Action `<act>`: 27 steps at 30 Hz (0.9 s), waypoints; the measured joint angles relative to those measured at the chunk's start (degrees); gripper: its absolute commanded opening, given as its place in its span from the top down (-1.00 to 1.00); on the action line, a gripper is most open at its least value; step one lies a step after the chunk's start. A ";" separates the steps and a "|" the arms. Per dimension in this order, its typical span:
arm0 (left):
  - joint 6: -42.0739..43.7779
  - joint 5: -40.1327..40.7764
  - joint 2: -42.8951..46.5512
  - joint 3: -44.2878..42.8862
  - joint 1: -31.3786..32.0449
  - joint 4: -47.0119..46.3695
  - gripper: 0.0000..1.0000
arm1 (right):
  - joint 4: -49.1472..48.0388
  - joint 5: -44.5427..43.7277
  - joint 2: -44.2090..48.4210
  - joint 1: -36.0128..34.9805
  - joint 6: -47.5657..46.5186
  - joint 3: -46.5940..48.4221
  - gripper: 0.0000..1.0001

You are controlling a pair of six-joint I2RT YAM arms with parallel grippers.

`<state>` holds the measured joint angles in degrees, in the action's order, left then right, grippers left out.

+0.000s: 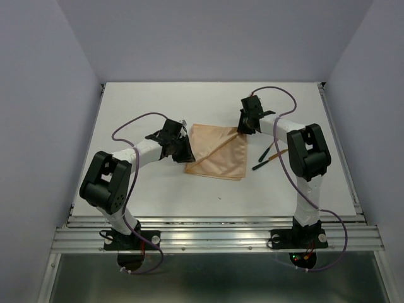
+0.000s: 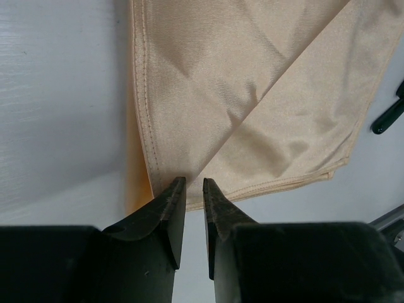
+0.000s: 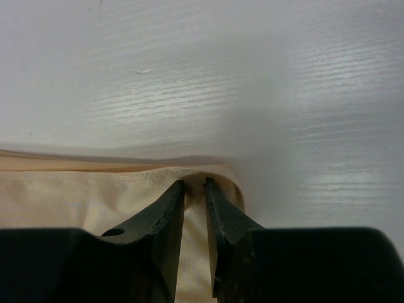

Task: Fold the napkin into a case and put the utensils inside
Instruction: Smooth out the upper triangle-folded napkin at the center of the board.

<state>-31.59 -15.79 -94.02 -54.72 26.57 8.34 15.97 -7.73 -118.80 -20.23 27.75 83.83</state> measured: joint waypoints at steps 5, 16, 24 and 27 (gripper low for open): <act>0.00 0.39 -0.02 0.04 0.00 -0.04 0.43 | -0.15 -0.26 0.07 0.00 -0.17 -0.68 0.49; 0.00 0.96 -0.02 0.04 0.00 -0.28 0.44 | -0.17 1.66 2.21 0.00 0.52 -2.21 0.38; 0.00 1.07 -0.02 0.04 0.00 -0.33 0.44 | -0.57 4.24 2.27 0.00 0.68 -2.21 0.43; 0.00 1.07 -0.02 0.04 0.00 -0.33 0.44 | -0.66 5.33 2.27 0.00 0.79 -2.14 0.43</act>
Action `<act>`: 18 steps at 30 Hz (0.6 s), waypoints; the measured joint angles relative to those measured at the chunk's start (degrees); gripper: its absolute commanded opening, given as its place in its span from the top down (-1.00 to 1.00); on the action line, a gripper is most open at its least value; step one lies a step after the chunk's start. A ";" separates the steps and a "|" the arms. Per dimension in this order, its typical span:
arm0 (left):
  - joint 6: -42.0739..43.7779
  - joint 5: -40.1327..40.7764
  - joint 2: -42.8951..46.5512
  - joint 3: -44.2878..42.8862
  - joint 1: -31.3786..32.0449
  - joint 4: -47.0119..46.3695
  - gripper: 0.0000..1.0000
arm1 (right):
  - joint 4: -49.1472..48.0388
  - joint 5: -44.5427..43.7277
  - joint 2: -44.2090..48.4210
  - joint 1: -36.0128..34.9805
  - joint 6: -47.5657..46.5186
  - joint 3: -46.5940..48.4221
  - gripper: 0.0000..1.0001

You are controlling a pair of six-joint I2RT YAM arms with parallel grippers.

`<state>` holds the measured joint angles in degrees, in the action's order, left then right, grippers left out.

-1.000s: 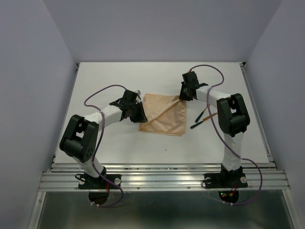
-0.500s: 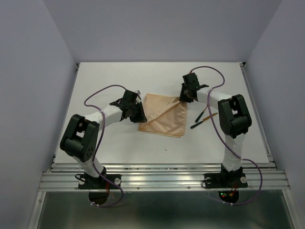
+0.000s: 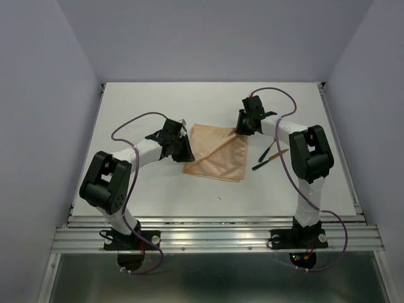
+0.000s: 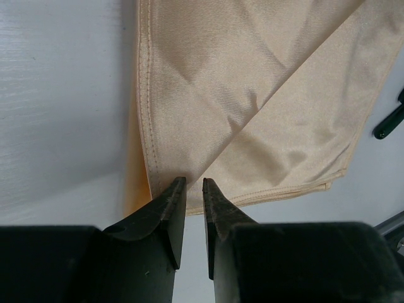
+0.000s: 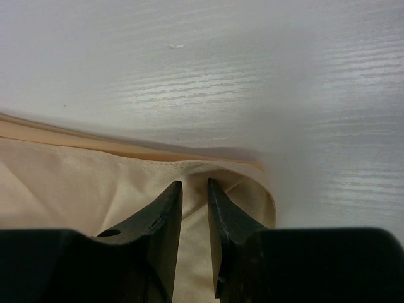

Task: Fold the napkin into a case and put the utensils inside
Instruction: Smooth out the upper triangle-folded napkin at the center of the board.

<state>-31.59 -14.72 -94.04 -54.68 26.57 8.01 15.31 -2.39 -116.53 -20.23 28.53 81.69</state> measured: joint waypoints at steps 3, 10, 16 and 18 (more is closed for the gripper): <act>-0.02 0.00 0.00 0.00 0.00 -0.02 0.44 | -0.13 0.70 0.00 0.00 0.00 0.24 0.39; -0.02 0.02 0.00 0.00 0.00 -0.04 0.44 | -0.02 -2.58 0.15 -0.04 -0.33 1.18 0.32; -0.02 0.00 -0.28 0.00 0.00 -0.09 0.44 | 0.37 -4.76 0.20 -0.04 -1.01 1.18 0.18; -0.02 0.02 -0.68 0.00 0.00 -0.11 0.44 | 0.63 -4.74 0.20 -0.04 -1.51 1.20 0.13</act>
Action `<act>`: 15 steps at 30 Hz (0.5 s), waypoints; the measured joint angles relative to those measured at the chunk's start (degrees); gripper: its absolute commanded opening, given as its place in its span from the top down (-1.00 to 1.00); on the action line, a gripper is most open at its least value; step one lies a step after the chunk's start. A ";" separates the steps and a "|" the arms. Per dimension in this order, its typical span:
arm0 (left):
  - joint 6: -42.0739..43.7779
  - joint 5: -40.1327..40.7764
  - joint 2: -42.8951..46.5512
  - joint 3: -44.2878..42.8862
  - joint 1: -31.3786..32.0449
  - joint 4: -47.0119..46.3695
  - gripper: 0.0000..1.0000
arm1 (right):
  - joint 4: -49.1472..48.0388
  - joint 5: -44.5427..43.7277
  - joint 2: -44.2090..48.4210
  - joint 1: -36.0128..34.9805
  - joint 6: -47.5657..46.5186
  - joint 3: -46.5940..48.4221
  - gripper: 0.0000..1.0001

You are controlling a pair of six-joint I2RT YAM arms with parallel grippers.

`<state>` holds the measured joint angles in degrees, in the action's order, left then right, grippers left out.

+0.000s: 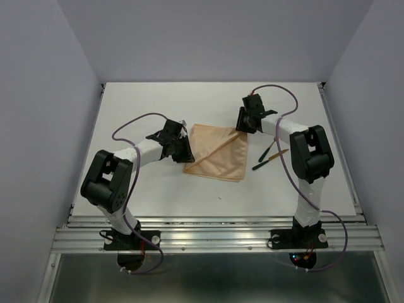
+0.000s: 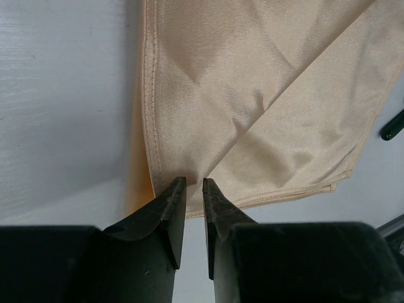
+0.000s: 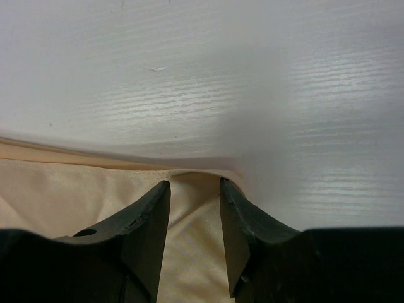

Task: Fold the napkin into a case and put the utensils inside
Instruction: Smooth out the upper triangle-folded napkin at the center of the board.

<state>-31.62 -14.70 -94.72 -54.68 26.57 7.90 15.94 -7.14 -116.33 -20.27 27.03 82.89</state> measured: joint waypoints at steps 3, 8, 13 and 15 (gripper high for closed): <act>0.00 -0.02 -0.33 0.00 0.00 0.02 0.44 | 0.42 -0.04 0.00 0.00 -0.52 0.33 0.13; 0.00 -0.02 -0.37 0.00 0.00 0.00 0.44 | 0.33 -0.07 0.00 -0.11 -4.35 2.40 0.07; 0.02 -0.02 -0.37 0.00 0.00 0.00 0.44 | 1.25 2.43 -0.02 -0.11 -14.71 4.70 -0.01; 0.02 -0.02 -0.39 0.00 0.00 0.00 0.44 | 3.17 3.89 -0.24 -0.11 -19.93 6.93 -0.01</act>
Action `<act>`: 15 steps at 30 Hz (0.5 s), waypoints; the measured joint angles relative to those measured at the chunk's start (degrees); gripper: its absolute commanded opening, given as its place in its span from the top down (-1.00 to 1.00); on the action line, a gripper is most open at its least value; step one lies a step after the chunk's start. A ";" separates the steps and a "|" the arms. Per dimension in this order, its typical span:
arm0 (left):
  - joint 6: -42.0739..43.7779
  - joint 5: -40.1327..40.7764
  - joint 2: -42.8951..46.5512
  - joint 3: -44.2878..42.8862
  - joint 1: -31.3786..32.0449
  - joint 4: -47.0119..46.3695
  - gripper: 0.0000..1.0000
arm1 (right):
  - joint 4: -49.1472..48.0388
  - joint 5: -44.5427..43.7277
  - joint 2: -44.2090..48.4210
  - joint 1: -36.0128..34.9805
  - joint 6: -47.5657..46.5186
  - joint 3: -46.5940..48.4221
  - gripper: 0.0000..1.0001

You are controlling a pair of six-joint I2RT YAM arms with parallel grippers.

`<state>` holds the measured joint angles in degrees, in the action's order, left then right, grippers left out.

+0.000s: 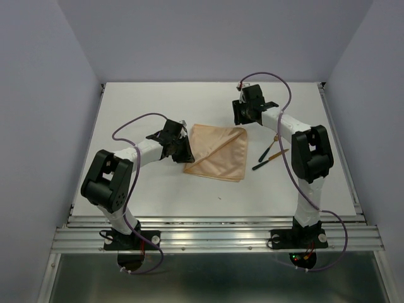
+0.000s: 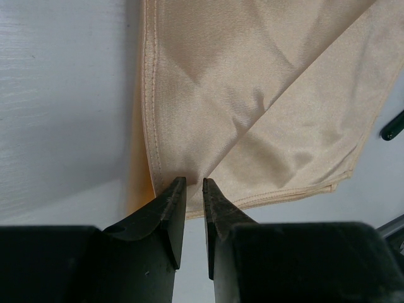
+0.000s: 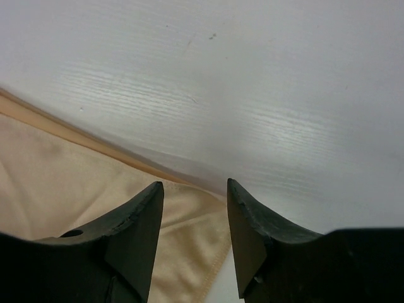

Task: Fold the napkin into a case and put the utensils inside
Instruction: Smooth out the upper triangle-folded napkin at the center of the board.

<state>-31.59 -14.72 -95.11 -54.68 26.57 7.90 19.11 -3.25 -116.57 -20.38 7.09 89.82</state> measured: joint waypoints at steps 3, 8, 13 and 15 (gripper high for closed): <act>0.00 0.00 0.00 0.00 0.00 0.00 0.44 | 1.49 2.64 -0.13 0.00 -7.37 2.58 0.00; 0.00 0.00 0.00 0.00 0.00 0.00 0.44 | 3.04 6.88 -0.13 0.00 -15.74 3.08 -0.01; 0.00 0.00 0.00 0.00 0.00 0.00 0.44 | 6.58 11.13 -1.66 0.00 -21.05 4.24 -0.04; 0.00 -0.02 0.00 0.00 0.00 0.00 0.44 | 6.91 11.69 -2.84 0.00 -21.92 4.70 -0.04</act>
<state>-31.59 -14.74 -95.11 -54.68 26.57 7.90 26.02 8.45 -119.42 -20.38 -14.83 94.52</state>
